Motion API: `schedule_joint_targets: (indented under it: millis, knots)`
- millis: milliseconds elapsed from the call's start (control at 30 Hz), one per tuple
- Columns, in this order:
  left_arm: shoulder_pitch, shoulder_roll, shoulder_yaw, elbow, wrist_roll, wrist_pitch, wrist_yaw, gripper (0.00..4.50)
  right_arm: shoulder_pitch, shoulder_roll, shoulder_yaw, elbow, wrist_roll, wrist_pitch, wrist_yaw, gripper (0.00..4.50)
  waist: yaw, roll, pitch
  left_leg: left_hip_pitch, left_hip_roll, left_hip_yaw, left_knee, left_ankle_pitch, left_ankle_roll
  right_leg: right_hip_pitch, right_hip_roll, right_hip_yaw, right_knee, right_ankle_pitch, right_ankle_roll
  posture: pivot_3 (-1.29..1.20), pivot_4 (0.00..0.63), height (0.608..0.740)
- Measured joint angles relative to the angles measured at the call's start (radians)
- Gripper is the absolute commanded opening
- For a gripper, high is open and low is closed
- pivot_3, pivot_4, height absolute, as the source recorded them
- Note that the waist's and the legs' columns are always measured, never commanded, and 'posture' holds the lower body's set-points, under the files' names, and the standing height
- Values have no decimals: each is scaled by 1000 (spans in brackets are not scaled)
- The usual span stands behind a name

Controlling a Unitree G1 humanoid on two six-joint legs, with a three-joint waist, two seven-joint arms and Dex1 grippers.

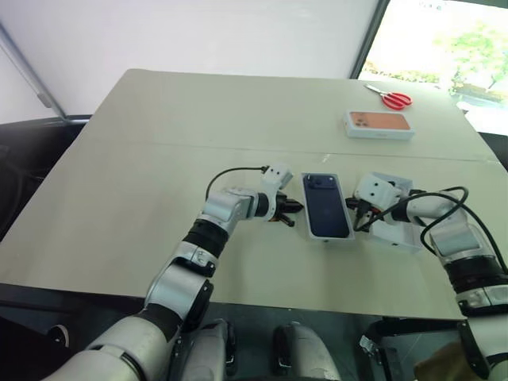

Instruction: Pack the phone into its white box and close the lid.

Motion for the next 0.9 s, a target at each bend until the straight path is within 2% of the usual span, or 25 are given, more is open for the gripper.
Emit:
schedule_joint_targets:
  millis: [433,900]
  knots:
    - [2,15,15,3,-1,-39,7,19,2,10,0,-22,-1,21,11,9,-5,0,0,0,1,0,0,0,0,0,1,0,0,0,0,0,150,740]
    - [-9,11,52,61,-2,-72,28,19,47,-1,-4,-134,8,100,52,9,-7,0,0,0,1,0,0,0,0,0,1,0,1,0,0,0,150,740]
